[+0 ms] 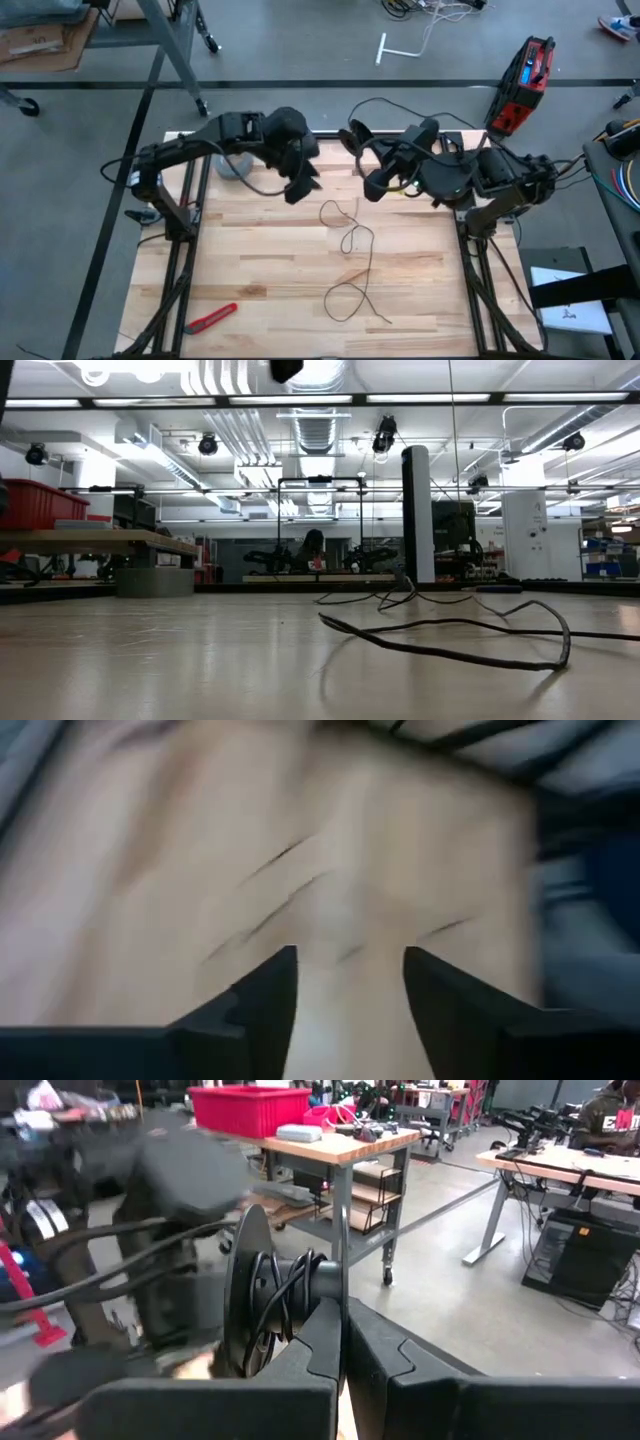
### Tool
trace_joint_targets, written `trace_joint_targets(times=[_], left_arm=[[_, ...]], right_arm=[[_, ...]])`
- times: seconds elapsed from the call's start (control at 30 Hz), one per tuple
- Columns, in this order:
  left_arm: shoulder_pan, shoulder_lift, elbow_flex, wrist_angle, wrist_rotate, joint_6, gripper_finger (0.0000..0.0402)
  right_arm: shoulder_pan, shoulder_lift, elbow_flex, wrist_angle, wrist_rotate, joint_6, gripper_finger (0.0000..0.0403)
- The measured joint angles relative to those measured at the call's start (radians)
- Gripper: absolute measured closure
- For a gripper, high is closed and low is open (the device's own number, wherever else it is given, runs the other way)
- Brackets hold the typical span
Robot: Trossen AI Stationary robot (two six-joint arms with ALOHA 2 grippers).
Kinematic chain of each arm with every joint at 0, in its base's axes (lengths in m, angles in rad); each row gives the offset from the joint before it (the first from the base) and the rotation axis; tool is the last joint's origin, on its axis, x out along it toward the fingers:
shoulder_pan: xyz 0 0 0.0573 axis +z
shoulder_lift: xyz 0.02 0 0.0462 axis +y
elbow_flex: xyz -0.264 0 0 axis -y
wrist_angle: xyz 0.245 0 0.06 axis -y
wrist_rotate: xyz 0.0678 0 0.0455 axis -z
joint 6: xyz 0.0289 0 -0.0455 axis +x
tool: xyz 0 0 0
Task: Coil cords
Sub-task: Coil the black wire on the black spool
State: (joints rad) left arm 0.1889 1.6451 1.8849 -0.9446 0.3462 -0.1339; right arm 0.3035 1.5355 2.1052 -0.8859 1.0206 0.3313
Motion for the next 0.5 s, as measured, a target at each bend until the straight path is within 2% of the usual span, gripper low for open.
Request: trace_joint_targets(times=[0.07,0.2,0.27,0.4,0.5], left_arm=[[-0.004,-0.050,-0.123,0.231,0.084,-0.017,0.0203],[-0.005,-0.109,-0.348,0.603,0.076,-0.094,0.0190],[-0.005,-0.121,-0.427,0.703,0.015,-0.118,0.0187],[-0.019,-0.122,-0.565,0.802,-0.187,-0.119,0.0183],[-0.021,-0.108,-0.661,0.967,-0.177,-0.121,0.0177]], right_arm=[[0.006,-0.024,0.000,0.001,0.000,0.000,0.0403],[0.019,-0.066,0.000,0.005,0.000,0.011,0.0403],[0.020,-0.079,0.000,0.013,-0.001,0.012,0.0403],[0.020,-0.091,0.000,0.025,-0.007,0.009,0.0403],[0.019,-0.090,0.000,0.039,-0.008,-0.007,0.0403]])
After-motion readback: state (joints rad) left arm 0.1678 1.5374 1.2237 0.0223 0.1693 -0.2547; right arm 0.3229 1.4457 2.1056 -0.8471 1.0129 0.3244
